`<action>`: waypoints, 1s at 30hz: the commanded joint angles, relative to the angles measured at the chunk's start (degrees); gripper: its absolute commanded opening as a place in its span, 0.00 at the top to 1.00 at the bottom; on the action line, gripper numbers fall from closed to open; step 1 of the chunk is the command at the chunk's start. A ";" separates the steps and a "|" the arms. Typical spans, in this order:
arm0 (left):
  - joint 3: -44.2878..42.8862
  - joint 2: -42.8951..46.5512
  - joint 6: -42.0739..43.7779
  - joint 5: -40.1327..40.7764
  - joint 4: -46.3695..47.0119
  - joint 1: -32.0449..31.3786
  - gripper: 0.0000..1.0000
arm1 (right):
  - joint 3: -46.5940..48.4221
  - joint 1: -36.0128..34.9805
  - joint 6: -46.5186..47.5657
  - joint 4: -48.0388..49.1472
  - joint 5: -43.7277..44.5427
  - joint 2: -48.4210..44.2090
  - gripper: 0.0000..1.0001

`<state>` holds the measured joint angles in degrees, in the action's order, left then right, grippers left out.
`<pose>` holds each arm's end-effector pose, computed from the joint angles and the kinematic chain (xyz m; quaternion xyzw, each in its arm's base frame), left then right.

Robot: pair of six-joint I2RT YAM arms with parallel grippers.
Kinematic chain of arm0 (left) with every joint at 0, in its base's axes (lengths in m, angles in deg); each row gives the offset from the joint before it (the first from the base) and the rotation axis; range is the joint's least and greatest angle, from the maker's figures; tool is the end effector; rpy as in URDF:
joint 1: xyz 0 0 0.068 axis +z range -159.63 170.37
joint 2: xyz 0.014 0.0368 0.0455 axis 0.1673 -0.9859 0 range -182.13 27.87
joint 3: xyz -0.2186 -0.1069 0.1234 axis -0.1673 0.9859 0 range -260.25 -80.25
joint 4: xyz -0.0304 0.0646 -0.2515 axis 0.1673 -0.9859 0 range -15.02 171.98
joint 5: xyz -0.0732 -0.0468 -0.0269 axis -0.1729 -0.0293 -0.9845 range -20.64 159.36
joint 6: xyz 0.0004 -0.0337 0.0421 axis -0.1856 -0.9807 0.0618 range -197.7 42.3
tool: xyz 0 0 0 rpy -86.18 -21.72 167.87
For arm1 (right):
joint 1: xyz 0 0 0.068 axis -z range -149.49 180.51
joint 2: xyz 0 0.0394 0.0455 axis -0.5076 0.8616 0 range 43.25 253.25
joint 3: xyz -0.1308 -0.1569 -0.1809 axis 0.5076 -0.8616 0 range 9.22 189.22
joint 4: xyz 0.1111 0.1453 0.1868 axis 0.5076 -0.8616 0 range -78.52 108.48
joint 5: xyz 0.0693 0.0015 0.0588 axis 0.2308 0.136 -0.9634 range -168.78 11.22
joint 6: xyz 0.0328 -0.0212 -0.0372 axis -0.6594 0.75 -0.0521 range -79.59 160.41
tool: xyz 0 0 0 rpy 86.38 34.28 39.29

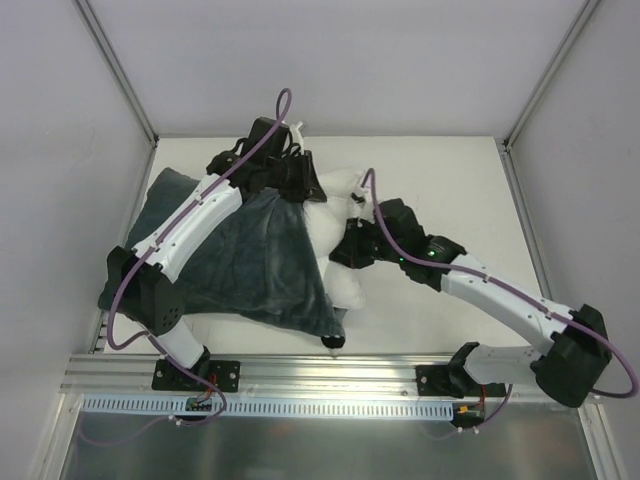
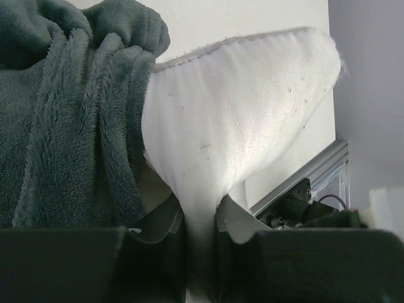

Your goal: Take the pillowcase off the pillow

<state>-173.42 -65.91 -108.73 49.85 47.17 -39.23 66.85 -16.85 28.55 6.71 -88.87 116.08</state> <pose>0.3164 -0.1934 0.3720 0.0667 0.8767 -0.3581 0.3141 0.1928 0.2186 0.3099 -0.3027 0.7948 0.3224 0.4156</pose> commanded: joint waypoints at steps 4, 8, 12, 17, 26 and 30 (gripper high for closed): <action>-3.86 1.84 4.22 -6.15 3.96 -1.16 0.11 | -11.82 17.10 -4.93 -1.49 9.21 -22.52 0.99; -1.68 7.10 5.27 -3.53 3.96 -0.28 0.01 | -13.86 26.76 -4.40 -9.57 11.82 -30.19 0.99; 7.79 14.04 5.54 -2.64 3.87 4.81 0.01 | -13.59 32.75 -3.70 -14.94 11.67 -32.50 0.99; 20.02 26.00 7.30 6.03 2.03 6.49 0.01 | -11.32 38.81 -3.52 -15.65 6.58 -29.25 0.99; 37.79 37.18 -2.98 29.25 -3.77 8.42 0.04 | -3.06 47.09 -5.10 -14.69 -0.28 -19.15 0.99; 39.81 32.97 -5.44 27.52 -4.48 8.78 0.07 | -2.96 51.21 -6.95 -13.19 -3.00 -17.21 0.99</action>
<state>-134.91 -30.48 -110.45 74.42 43.54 -30.88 60.27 31.72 24.86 -12.09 -90.79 99.08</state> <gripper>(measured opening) 0.948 0.109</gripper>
